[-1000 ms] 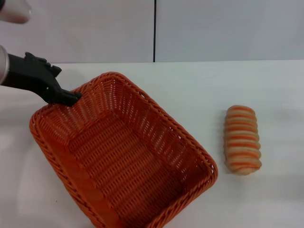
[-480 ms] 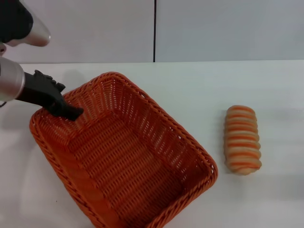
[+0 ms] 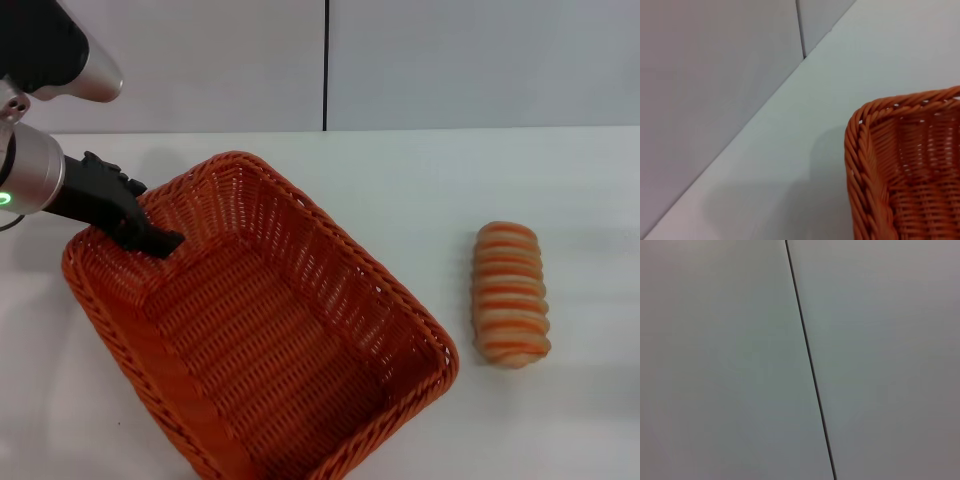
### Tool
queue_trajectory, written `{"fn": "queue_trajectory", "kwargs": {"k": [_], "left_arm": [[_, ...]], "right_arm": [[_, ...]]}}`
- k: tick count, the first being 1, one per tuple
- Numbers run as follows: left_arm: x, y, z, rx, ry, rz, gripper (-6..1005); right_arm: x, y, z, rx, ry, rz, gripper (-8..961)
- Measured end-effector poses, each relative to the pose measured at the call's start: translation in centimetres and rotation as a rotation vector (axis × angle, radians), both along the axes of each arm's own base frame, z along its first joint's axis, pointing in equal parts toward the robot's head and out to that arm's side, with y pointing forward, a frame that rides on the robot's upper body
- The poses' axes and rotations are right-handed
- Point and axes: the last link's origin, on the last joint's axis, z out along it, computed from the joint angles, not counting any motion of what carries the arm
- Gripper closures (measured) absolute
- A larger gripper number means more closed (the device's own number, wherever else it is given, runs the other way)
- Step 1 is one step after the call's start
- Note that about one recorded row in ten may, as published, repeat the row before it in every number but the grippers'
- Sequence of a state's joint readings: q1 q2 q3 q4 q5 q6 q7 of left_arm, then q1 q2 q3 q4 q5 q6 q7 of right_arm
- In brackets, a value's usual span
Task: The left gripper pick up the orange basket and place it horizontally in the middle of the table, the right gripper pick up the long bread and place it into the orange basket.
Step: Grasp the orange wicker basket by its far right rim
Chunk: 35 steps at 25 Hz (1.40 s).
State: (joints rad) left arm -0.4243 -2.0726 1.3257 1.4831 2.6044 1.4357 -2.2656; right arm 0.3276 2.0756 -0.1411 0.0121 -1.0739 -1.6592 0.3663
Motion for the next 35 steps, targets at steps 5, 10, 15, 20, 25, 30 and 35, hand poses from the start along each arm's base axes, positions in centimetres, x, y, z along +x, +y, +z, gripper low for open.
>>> {"fn": "queue_trajectory", "kwargs": {"k": [5, 10, 15, 20, 25, 30, 35], "left_arm": [[-0.1, 0.0, -0.4, -0.022, 0.043, -0.001, 261], [-0.3, 0.1, -0.9, -0.040, 0.049, 0.011, 386], [0.5, 0.0, -0.9, -0.049, 0.054, -0.016, 577], [0.8, -0.1, -1.1, -0.054, 0.058, -0.006, 703], [1.1, 0.2, -0.6, 0.037, 0.016, 0.113, 739], [1.1, 0.7, 0.6, 0.163, -0.061, 0.254, 760], [0.7, 0.7, 1.3, 0.276, -0.148, 0.387, 771]], "right_arm": [[0.0, -0.1, 0.1, 0.004, -0.002, 0.003, 428], [-0.1, -0.1, 0.1, 0.006, -0.002, 0.008, 429], [-0.2, 0.2, 0.1, 0.003, -0.001, 0.010, 429], [-0.2, 0.3, 0.1, 0.002, 0.000, 0.011, 429], [-0.3, 0.4, 0.2, 0.004, -0.004, 0.015, 430], [-0.2, 0.7, 1.1, 0.023, -0.018, 0.023, 430], [0.4, 1.5, 4.1, 0.020, 0.015, 0.067, 430]]}}
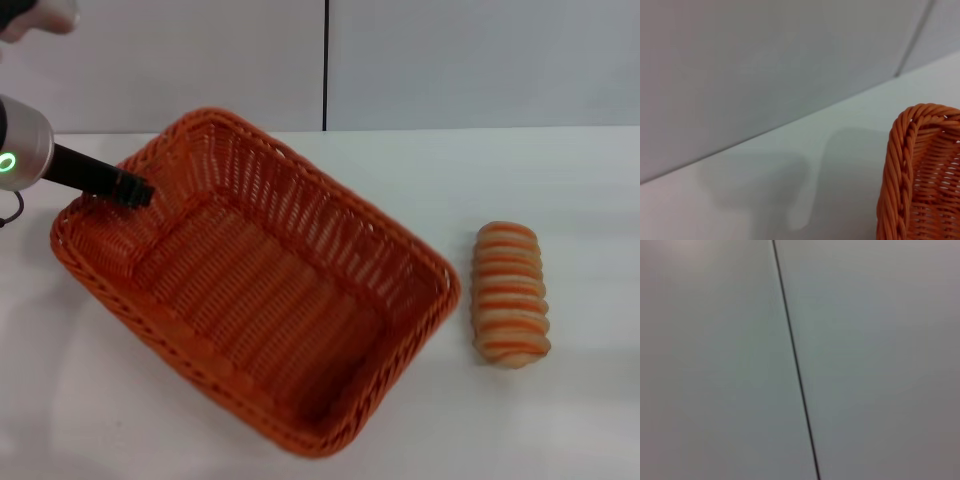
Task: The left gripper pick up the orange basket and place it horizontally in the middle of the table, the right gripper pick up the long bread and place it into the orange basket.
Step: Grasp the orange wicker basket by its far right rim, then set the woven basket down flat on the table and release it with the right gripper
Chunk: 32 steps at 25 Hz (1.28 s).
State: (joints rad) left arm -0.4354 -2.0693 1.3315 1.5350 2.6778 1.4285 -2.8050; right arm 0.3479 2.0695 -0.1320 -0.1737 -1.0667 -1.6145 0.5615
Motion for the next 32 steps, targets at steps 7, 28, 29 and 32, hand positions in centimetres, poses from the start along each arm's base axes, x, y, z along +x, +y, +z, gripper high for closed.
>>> {"fn": "queue_trajectory", "kwargs": {"k": [7, 28, 29, 32], "left_arm": [[-0.8, 0.1, 0.9, 0.084, -0.062, 0.086, 787], [-5.1, -6.7, 1.0, 0.106, -0.343, 0.270, 835], [-5.1, -6.7, 1.0, 0.106, -0.343, 0.270, 837], [-5.4, -7.1, 1.1, 0.121, -0.361, 0.277, 840]], "right_arm": [[-0.5, 1.6, 2.1, 0.016, -0.051, 0.015, 431], [-2.9, 7.2, 3.2, -0.078, -0.105, 0.069, 432], [-2.9, 7.2, 3.2, -0.078, -0.105, 0.069, 432], [-3.0, 7.2, 3.0, -0.080, -0.104, 0.073, 432]]}}
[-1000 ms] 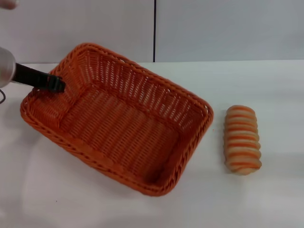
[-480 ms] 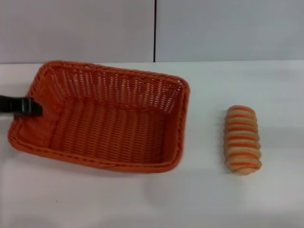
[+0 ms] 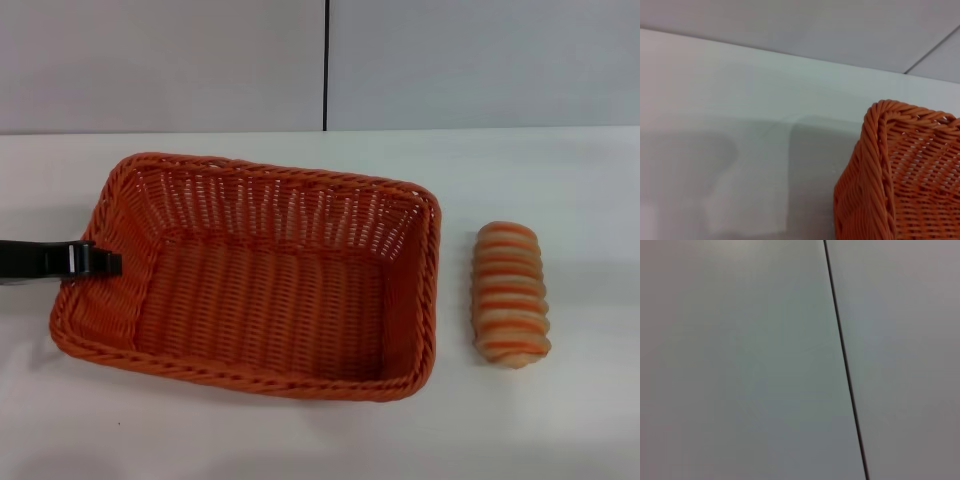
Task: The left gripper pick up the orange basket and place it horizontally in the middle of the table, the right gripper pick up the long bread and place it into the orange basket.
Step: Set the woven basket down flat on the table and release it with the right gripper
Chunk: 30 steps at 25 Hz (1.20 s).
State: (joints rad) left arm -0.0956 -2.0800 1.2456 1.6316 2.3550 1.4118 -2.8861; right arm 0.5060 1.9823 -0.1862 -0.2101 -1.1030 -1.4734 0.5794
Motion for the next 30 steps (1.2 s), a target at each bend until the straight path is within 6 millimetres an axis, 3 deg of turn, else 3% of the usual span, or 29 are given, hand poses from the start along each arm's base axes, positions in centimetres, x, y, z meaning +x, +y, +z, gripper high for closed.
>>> {"fn": "queue_trajectory", "kwargs": {"k": [24, 30], "left_arm": [[0.7, 0.4, -1.2, -0.052, -0.038, -0.036, 862], [0.1, 0.6, -1.1, -0.043, -0.150, -0.017, 755]], "right_arm": [[0.3, -0.6, -0.6, 0.000, 0.010, -0.012, 434], [0.4, -0.8, -0.8, -0.002, 0.015, -0.019, 434]]}}
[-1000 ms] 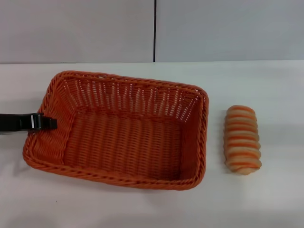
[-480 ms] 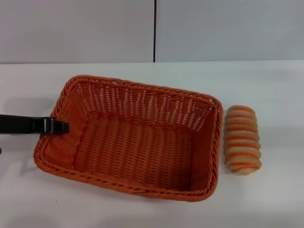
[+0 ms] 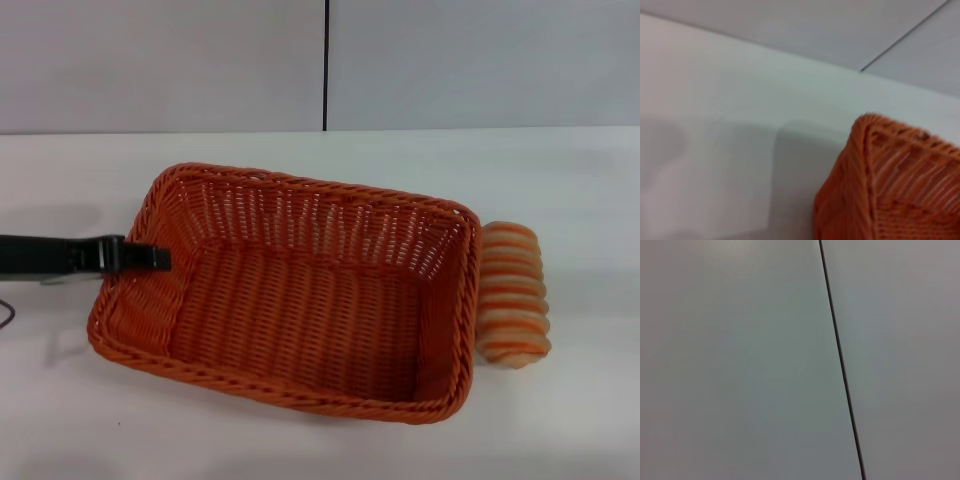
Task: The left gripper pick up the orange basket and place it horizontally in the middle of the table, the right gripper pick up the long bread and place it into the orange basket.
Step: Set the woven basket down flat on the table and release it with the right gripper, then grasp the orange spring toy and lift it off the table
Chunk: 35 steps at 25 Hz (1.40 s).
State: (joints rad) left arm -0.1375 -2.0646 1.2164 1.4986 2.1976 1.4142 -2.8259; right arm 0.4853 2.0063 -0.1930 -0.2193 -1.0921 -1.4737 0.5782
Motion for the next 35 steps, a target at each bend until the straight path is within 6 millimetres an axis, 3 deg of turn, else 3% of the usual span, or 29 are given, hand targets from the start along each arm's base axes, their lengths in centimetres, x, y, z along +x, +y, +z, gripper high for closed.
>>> {"fn": "queue_trajectory", "kwargs": {"k": [6, 11, 13, 16, 20, 21, 22, 25, 26, 29, 31, 35], "left_arm": [[0.0, 0.1, 1.2, 0.051, -0.062, -0.032, 649], [-0.6, 0.1, 3.4, 0.118, -0.100, -0.080, 436], [-0.8, 0.1, 4.1, 0.148, -0.119, -0.101, 236], [-1.5, -0.1, 5.1, 0.216, -0.177, -0.194, 201], [-1.7, -0.1, 5.2, 0.234, -0.196, -0.237, 166], [-3.2, -0.2, 4.8, 0.325, -0.272, -0.352, 166], [-3.2, -0.2, 4.8, 0.325, -0.272, -0.352, 167], [-4.4, -0.7, 4.5, 0.436, -0.334, -0.439, 167], [-4.8, -1.0, 4.4, 0.478, -0.345, -0.472, 167], [-5.5, -1.8, 4.3, 0.569, -0.355, -0.548, 168], [-5.9, -2.5, 4.2, 0.615, -0.345, -0.588, 168], [-6.8, -3.7, 3.7, 0.671, -0.286, -0.655, 169]], "right_arm": [[0.4, -0.7, 0.1, 0.004, -0.002, -0.006, 435], [1.1, -1.8, 0.8, -0.022, 0.022, -0.014, 435], [1.4, -2.0, 1.1, -0.038, 0.029, -0.020, 435], [3.1, -2.5, 2.8, -0.191, 0.121, -0.118, 435], [3.6, -2.6, 3.9, -0.378, 0.171, -0.197, 436], [3.5, -2.7, 4.8, -0.481, 0.169, -0.259, 436], [3.5, -2.7, 4.8, -0.481, 0.169, -0.259, 436], [1.8, -2.8, 5.8, -0.633, 0.141, -0.309, 436], [0.3, -2.7, 5.9, -0.755, 0.120, -0.334, 436], [-1.2, -2.5, 5.7, -0.871, 0.093, -0.367, 436], [-2.9, -1.9, 3.8, -1.091, 0.047, -0.450, 436], [-3.8, -1.3, 1.7, -1.262, -0.005, -0.548, 437]]}}
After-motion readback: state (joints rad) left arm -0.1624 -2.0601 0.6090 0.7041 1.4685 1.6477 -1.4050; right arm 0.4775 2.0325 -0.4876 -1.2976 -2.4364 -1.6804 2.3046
